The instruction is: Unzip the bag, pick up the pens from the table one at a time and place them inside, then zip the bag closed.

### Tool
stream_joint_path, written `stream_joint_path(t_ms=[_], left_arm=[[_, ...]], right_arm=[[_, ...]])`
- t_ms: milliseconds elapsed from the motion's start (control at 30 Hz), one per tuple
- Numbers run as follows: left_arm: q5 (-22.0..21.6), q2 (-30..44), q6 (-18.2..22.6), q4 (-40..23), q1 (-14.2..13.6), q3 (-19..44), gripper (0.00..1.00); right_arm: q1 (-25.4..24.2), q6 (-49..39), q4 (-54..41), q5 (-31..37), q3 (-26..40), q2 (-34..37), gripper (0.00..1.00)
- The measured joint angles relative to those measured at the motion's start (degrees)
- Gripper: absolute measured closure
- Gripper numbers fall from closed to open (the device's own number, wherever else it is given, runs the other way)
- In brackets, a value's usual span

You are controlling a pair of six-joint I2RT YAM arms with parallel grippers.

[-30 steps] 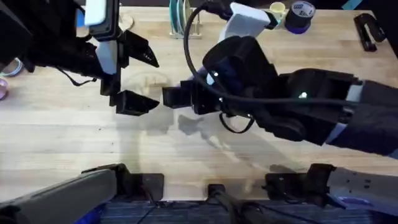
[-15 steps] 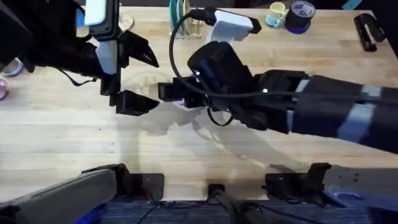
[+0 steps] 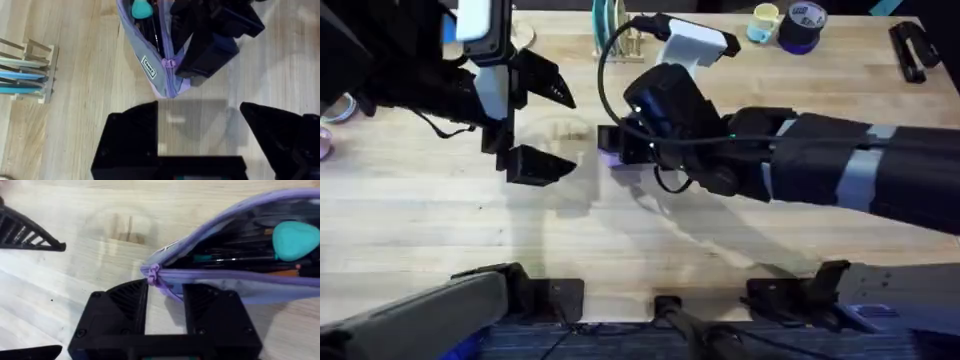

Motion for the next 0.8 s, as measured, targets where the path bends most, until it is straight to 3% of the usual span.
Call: stream_joint_path(t_ms=[367, 567, 800], left_arm=[[-0.02, 0.0, 0.0, 0.0, 0.0, 0.0, 0.006], [0.0, -0.01, 0.0, 0.0, 0.0, 0.0, 0.006], [-0.01, -0.02, 0.0, 0.0, 0.0, 0.0, 0.006]], right_arm=[[-0.13, -0.02, 2.49, -0.04, 0.0, 1.63, 0.959], [-0.13, -0.48, 2.56, -0.11, 0.02, 1.62, 0.969], [-0.13, -8.38, 0.98, -0.59, 0.02, -1.75, 0.97]])
